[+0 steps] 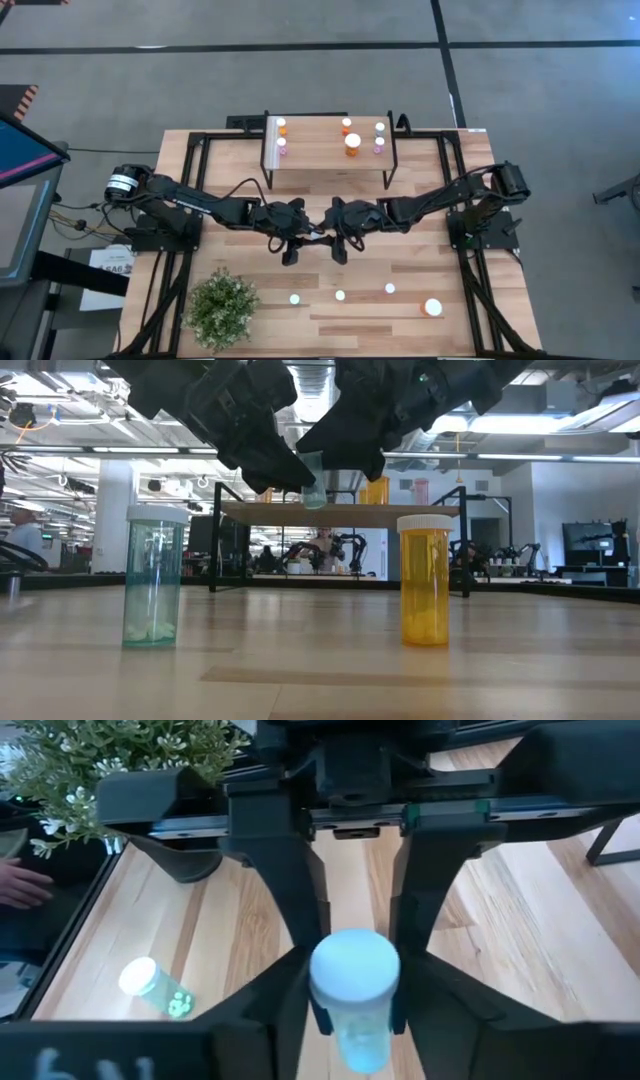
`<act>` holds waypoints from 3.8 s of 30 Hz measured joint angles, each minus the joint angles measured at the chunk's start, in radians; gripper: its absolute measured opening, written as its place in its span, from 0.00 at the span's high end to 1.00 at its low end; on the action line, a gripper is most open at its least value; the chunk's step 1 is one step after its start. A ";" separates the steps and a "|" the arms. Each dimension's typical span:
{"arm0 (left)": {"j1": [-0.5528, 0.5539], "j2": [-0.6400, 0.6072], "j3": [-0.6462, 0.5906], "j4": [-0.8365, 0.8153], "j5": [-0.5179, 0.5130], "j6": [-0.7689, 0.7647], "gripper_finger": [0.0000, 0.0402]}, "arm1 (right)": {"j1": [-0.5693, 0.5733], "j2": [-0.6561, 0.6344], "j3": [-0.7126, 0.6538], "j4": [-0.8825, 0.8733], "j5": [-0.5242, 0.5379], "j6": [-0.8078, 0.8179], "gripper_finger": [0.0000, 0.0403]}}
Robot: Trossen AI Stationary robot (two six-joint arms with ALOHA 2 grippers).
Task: Pick and place medicine bottles onto shelf by color
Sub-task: Put the blue pill bottle on the shelf
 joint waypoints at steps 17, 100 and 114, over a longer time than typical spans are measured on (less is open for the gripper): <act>0.000 0.000 0.000 -0.004 0.000 0.002 0.78 | 0.000 -0.001 0.000 -0.005 -0.003 -0.003 0.67; -0.086 -0.870 -0.463 0.160 -0.367 0.076 0.44 | -0.601 0.234 0.512 -0.172 -0.159 -0.151 0.62; -0.087 -0.869 -0.463 0.161 -0.366 0.071 0.44 | -0.611 0.275 0.525 -0.153 -0.155 -0.161 0.62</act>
